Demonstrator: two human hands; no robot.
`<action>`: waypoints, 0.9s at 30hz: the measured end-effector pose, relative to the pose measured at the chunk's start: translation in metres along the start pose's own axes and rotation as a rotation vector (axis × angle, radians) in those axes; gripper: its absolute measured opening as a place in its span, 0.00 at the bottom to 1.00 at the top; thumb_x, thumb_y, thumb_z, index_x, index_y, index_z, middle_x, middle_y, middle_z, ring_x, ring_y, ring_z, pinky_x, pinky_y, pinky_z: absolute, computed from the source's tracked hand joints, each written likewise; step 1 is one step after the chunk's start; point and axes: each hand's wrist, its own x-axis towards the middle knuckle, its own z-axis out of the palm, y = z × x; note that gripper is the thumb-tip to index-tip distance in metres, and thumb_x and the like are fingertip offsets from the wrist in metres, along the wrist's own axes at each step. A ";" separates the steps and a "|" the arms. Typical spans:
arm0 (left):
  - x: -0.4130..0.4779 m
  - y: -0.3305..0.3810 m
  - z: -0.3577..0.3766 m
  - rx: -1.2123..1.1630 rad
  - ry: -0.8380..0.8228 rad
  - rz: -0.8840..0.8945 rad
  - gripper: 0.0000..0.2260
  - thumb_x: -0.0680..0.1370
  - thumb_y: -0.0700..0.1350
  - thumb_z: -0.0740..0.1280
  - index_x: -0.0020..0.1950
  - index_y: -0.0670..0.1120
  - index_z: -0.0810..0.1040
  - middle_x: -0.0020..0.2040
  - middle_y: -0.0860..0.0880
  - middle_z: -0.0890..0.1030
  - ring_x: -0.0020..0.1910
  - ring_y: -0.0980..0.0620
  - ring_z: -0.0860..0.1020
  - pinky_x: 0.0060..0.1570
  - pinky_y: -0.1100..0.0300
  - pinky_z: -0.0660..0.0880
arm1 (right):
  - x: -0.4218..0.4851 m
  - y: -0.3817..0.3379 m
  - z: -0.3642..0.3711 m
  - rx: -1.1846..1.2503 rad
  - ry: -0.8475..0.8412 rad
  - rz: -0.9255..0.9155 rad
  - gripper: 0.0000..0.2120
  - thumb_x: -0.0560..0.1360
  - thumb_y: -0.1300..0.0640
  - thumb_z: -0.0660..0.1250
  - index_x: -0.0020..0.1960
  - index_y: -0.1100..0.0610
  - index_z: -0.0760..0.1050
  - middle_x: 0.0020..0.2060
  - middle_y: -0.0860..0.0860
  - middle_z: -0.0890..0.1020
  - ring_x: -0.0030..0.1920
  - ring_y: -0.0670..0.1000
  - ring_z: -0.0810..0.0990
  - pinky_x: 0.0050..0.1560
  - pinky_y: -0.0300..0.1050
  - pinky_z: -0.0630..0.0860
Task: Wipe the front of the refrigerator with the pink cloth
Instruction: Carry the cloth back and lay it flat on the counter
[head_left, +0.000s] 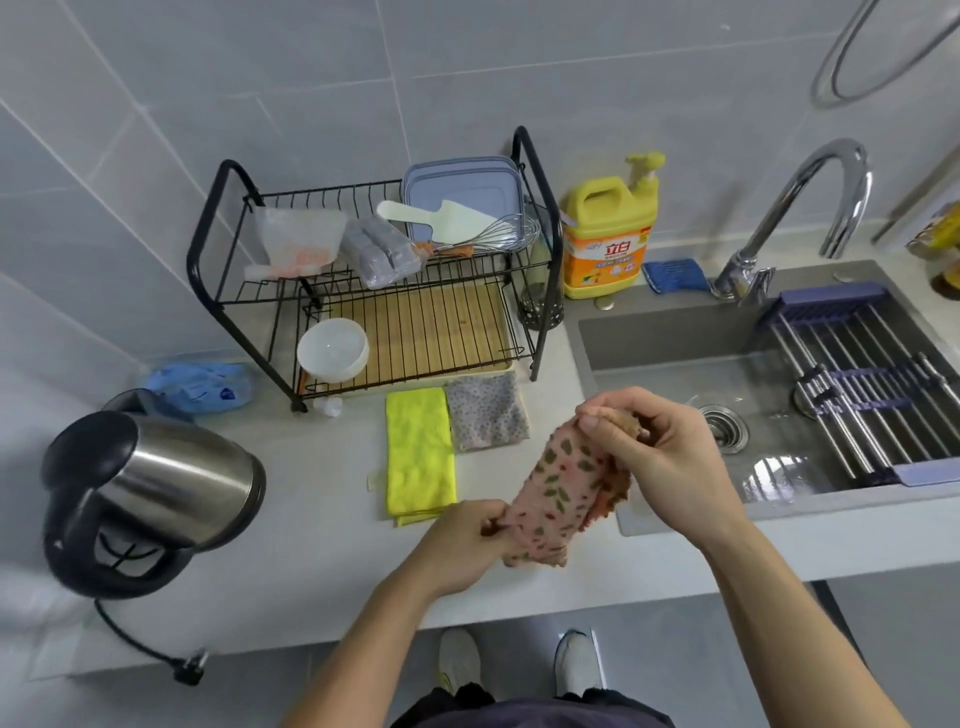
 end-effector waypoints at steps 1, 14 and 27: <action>0.001 -0.003 -0.005 0.057 0.069 0.002 0.11 0.79 0.49 0.70 0.39 0.45 0.77 0.33 0.52 0.80 0.34 0.59 0.72 0.38 0.56 0.69 | 0.003 0.002 -0.001 -0.035 0.043 -0.011 0.03 0.78 0.61 0.75 0.48 0.54 0.86 0.41 0.47 0.88 0.42 0.44 0.86 0.40 0.35 0.80; -0.029 0.043 -0.095 -0.145 0.727 0.261 0.20 0.73 0.36 0.78 0.36 0.50 0.69 0.49 0.50 0.86 0.46 0.51 0.86 0.50 0.48 0.84 | 0.038 0.004 -0.002 -0.157 0.346 -0.120 0.07 0.83 0.57 0.69 0.56 0.56 0.84 0.49 0.49 0.85 0.44 0.31 0.79 0.43 0.24 0.72; -0.052 -0.043 -0.039 -0.159 0.370 -0.058 0.20 0.79 0.33 0.68 0.63 0.55 0.82 0.50 0.50 0.88 0.52 0.49 0.87 0.53 0.53 0.80 | -0.035 0.140 -0.021 -0.391 0.102 0.217 0.05 0.78 0.54 0.75 0.44 0.49 0.87 0.38 0.46 0.87 0.44 0.50 0.84 0.45 0.45 0.74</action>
